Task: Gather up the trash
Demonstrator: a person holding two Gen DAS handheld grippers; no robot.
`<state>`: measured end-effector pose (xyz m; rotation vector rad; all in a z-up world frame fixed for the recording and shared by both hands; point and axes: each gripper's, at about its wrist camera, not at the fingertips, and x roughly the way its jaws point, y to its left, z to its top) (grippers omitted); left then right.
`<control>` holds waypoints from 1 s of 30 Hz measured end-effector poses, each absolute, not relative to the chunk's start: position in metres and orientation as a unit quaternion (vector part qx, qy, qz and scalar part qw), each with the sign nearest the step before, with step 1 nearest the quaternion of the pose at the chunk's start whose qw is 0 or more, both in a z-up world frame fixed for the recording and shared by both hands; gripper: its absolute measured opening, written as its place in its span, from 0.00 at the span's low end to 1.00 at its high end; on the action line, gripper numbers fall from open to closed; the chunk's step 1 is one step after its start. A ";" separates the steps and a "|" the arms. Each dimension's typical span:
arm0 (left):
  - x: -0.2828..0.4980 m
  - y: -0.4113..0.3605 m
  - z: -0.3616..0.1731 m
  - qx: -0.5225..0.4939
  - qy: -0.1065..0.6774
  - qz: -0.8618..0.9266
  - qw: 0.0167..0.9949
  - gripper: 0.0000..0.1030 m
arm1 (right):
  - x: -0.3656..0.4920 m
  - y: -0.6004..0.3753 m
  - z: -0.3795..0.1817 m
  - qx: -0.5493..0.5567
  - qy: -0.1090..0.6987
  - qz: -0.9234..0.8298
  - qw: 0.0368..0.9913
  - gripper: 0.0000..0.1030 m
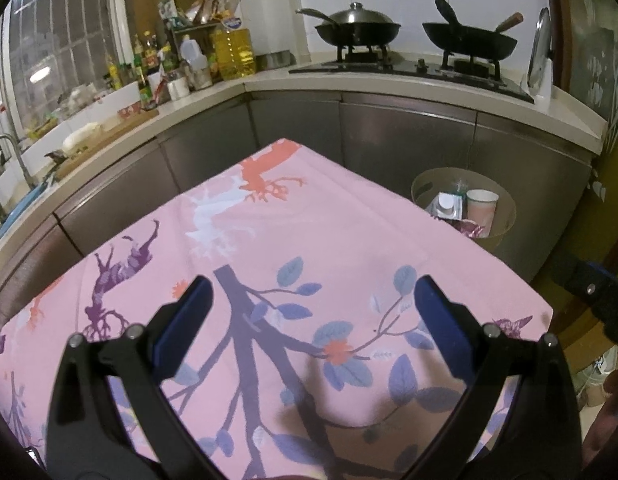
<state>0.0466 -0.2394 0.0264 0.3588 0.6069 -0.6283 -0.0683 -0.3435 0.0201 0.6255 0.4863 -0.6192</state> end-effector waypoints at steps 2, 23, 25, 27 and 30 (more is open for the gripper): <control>0.046 -0.236 0.031 0.169 0.286 -0.303 0.893 0.94 | -0.068 -0.343 0.020 0.298 0.233 -0.296 0.877 0.76; 0.045 -0.216 0.048 0.147 0.267 -0.301 0.904 0.94 | -0.061 -0.325 0.029 0.277 0.232 -0.290 0.886 0.76; 0.045 -0.215 0.048 0.147 0.265 -0.301 0.904 0.94 | -0.060 -0.325 0.030 0.276 0.233 -0.290 0.886 0.76; 0.044 -0.214 0.049 0.147 0.264 -0.301 0.904 0.94 | -0.060 -0.324 0.029 0.276 0.232 -0.290 0.886 0.76; 0.043 -0.214 0.051 0.147 0.261 -0.301 0.905 0.94 | -0.061 -0.323 0.029 0.277 0.232 -0.290 0.886 0.76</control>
